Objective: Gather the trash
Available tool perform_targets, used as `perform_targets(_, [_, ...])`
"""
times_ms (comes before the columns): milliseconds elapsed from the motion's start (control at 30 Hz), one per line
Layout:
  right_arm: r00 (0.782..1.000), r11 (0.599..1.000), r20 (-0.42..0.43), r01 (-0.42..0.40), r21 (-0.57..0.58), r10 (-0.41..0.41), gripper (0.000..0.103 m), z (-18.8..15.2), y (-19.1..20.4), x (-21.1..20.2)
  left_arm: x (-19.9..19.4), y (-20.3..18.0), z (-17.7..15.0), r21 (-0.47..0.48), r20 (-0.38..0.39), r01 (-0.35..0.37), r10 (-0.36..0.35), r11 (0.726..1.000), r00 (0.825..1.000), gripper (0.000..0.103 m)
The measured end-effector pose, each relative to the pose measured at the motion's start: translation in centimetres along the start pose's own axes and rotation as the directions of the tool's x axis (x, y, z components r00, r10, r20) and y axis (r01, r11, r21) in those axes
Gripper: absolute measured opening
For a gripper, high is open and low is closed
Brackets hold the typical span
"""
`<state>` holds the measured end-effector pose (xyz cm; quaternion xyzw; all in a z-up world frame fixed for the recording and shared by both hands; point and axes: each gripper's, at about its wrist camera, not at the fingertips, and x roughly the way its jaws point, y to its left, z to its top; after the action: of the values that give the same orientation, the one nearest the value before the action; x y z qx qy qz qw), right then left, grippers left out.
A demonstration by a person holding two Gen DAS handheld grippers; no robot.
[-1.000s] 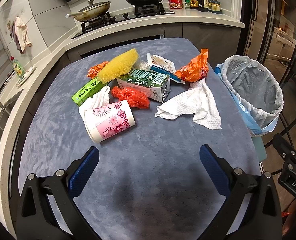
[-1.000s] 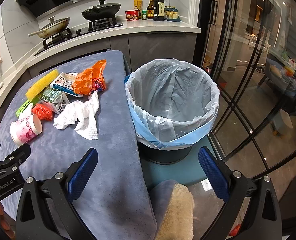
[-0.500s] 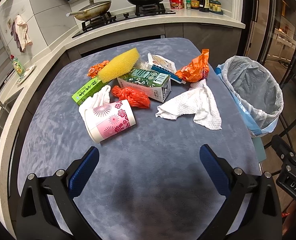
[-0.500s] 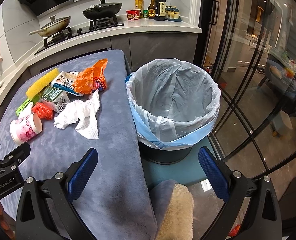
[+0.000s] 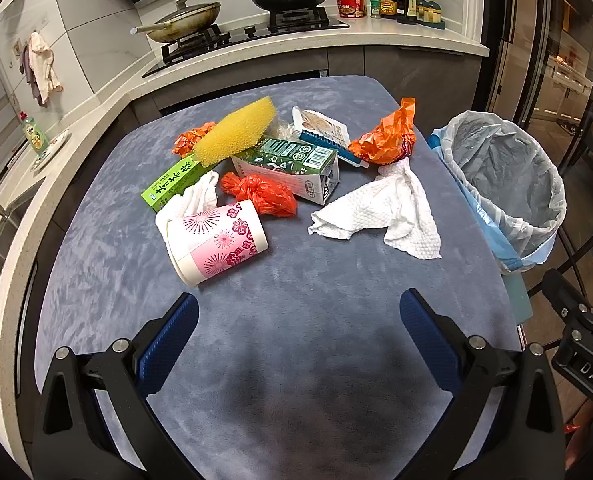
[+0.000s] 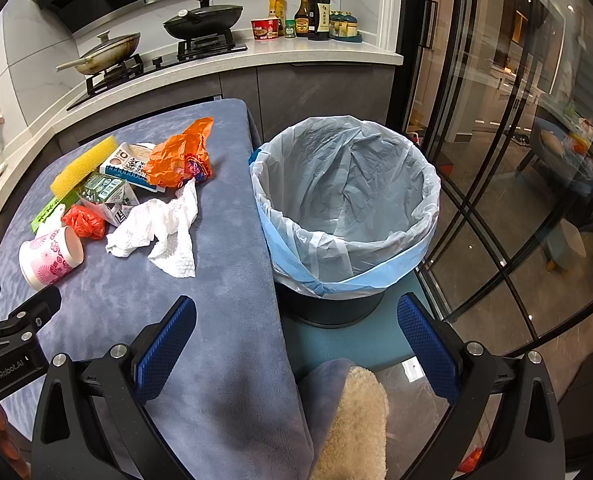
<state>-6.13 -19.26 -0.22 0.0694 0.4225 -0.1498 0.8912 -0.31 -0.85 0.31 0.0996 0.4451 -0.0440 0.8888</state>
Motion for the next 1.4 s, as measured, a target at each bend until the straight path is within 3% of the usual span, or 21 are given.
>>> perform_targets(867, [1.0,1.0,0.001,-0.003,0.002,0.003,0.096,-0.2,0.0,0.1,0.3,0.3,-0.2,-0.025,-0.005,0.02,-0.02,0.999,1.0,0.096])
perform_targets(1267, [1.0,1.0,-0.015,-0.014,-0.006,0.014,0.096,0.1,0.8,1.1,2.4,6.2,-0.3,-0.174,-0.007,0.006,-0.007,0.985,1.0,0.096])
perform_targets(1400, [0.999,0.999,-0.02,-0.029,-0.033,0.028,0.096,0.4,1.9,1.8,3.4,8.7,-0.1,-0.228,-0.005,0.035,-0.037,0.973,0.999,0.096])
